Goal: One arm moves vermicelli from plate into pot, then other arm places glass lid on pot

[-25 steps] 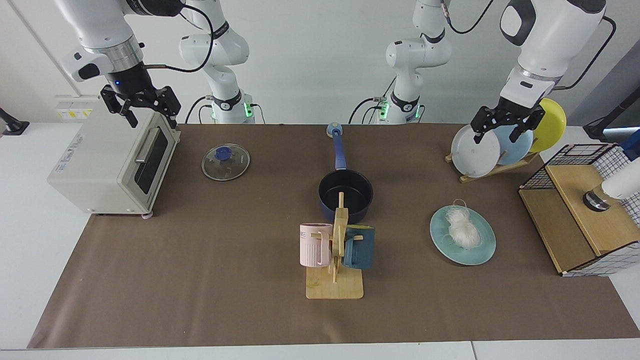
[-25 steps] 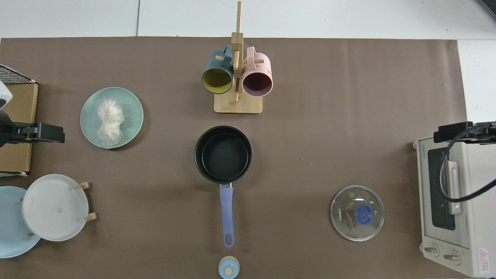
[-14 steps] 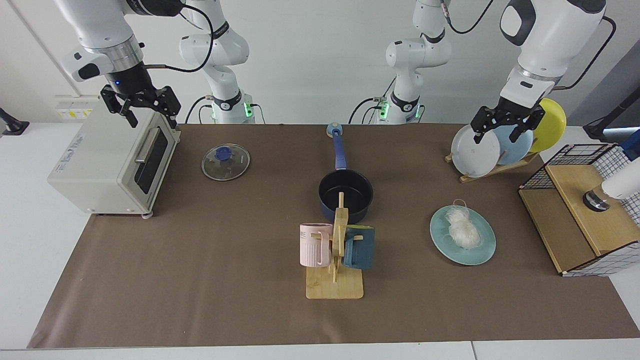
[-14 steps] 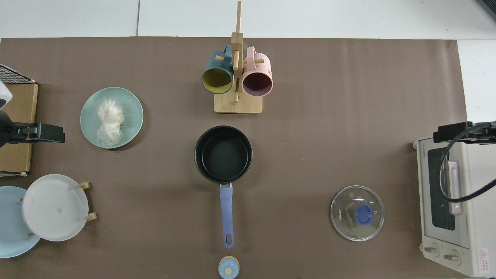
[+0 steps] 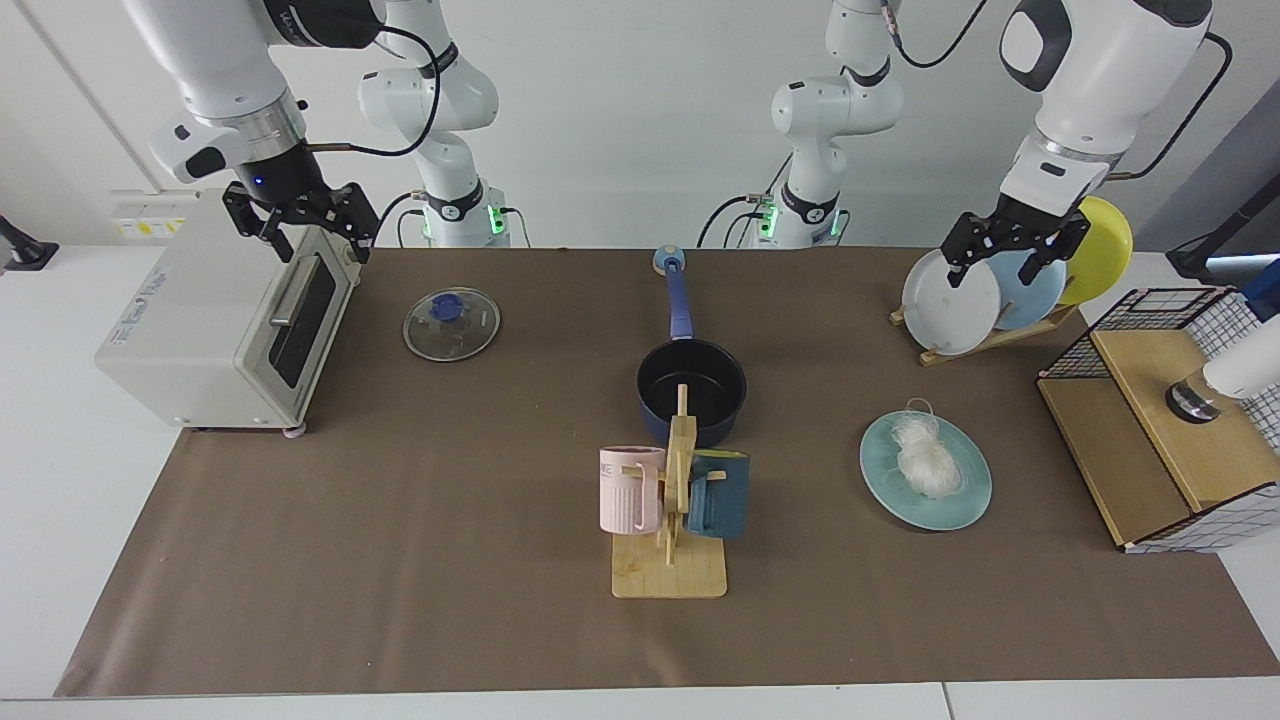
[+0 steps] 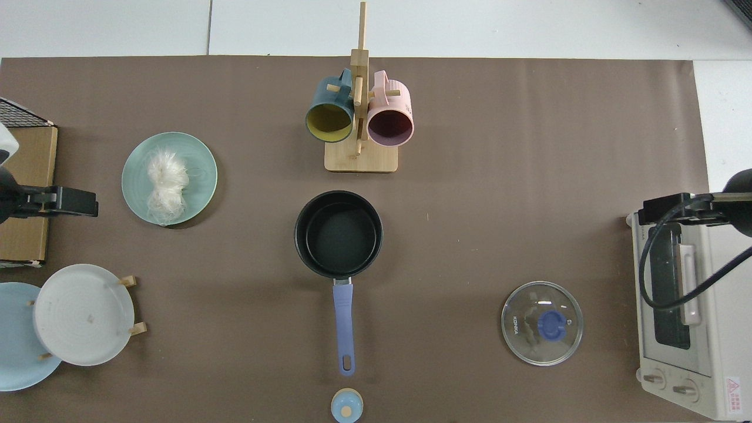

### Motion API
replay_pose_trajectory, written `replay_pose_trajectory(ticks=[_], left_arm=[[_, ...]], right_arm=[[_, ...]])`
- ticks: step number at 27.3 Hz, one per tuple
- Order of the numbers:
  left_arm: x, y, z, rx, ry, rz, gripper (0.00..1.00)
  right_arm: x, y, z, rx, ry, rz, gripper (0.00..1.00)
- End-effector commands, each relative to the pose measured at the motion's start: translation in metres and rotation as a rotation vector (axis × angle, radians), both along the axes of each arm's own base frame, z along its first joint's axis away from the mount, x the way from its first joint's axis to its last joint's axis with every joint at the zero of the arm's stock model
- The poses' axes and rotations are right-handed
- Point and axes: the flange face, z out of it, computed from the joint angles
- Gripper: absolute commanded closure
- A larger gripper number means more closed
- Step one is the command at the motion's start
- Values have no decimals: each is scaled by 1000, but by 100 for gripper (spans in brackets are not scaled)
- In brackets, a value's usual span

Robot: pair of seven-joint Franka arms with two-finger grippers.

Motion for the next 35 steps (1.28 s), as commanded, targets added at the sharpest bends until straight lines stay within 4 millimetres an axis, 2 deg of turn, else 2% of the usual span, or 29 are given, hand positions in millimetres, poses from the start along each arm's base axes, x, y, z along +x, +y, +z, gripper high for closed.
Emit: replay_pose_trajectory(ticks=[1,5,9,12,19,26,31,34,35], left_arm=[[-3,-1,0,-10,4,3,0],[-3,-1,0,-10,4,3,0],[-3,-1,0,-10,4,3,0],[-3,-2,0,-10,4,2,0],[-3,-1,0,-10,4,3,0],[-3,-1,0,-10,4,3,0],[-3,-1,0,-10,4,3,0],[0,11,0,-9,-18,42,0],[1,9,-1,-12,-20,50,0]], right_arm=[[-6,10,-22,13,48,20,0],[-12,20,-54,13,114,28,0],[-14,23,-72,12,133,33,0],[-17,35,-86,9,139,55,0],[-32,36,-139,7,170,57,0],[-50,64,-177,3,150,105,0],[-61,64,-200,2,144,95,0],[-69,64,-214,0,155,96,0],[-71,63,-218,0,155,95,0]])
